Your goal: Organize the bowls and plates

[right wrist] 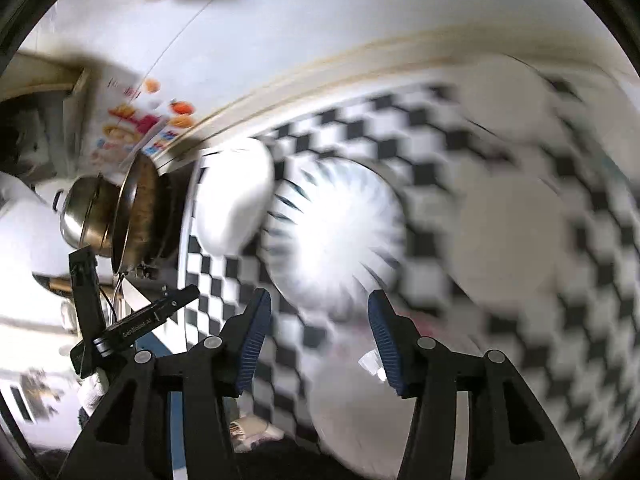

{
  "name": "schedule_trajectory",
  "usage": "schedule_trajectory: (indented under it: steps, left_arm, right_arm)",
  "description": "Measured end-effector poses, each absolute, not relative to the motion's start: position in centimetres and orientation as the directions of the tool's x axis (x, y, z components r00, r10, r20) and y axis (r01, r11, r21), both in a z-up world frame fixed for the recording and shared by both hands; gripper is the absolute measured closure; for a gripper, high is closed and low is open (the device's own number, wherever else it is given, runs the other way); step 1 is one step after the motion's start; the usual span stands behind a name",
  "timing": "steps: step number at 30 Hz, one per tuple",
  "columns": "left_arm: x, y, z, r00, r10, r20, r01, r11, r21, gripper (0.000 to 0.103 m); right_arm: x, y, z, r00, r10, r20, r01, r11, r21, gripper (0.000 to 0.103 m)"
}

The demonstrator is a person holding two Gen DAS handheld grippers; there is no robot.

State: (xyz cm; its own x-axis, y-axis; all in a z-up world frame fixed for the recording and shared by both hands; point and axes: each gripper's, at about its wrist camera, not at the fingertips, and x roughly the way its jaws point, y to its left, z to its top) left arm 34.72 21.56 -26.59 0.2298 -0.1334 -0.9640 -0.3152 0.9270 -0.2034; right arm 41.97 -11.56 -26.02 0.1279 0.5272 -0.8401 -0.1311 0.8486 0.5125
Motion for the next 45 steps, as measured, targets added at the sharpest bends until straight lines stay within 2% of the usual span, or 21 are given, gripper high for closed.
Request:
schedule_trajectory:
  steps: [5,13,17,18,21,33,38,45]
  left_arm:
    - [38.2,23.8,-30.8,0.196,-0.113,-0.974,-0.363,0.914,-0.179,0.048]
    - [40.4,26.5,-33.3,0.176,-0.180,-0.968,-0.383,0.893,-0.236,0.048]
    - [41.3,26.4,-33.4,0.177,-0.170,-0.970,-0.348,0.911,-0.223,0.053]
    - [41.5,26.4,-33.5,0.177,-0.161,-0.971,-0.341,0.915,-0.214,0.053]
    - [41.5,26.5,-33.2,0.192,-0.129,-0.973,-0.320,0.929,-0.186,0.059]
    - [39.7,25.7,-28.9,0.280,-0.113,-0.953,-0.268,0.944,-0.191,0.059]
    - [37.6,23.6,-25.4,0.318,-0.127,-0.940,-0.230,0.951,-0.206,0.059]
    - [33.9,15.8,-21.2,0.357,-0.160,-0.920,-0.099,0.973,-0.208,0.059]
  right_arm:
    - [50.2,-1.6,-30.3,0.063,0.529,-0.846,-0.195,0.838,0.510,0.049]
    - [57.9,7.7,-36.5,-0.051,0.409,-0.911,-0.235,0.882,0.408,0.052]
    - [58.7,8.9,-39.3,-0.106,0.354,-0.929,-0.243,0.897,0.370,0.073]
    - [58.8,9.0,-39.6,-0.107,0.348,-0.931,-0.242,0.899,0.364,0.074]
    - [58.6,8.6,-39.6,-0.092,0.348,-0.933,-0.248,0.899,0.360,0.080]
    - [55.2,5.1,-36.7,-0.026,0.398,-0.917,-0.242,0.888,0.392,0.085]
    - [52.2,1.3,-32.9,0.035,0.442,-0.896,-0.229,0.877,0.423,0.085]
    - [45.1,-7.4,-26.7,0.159,0.487,-0.859,-0.181,0.870,0.459,0.085]
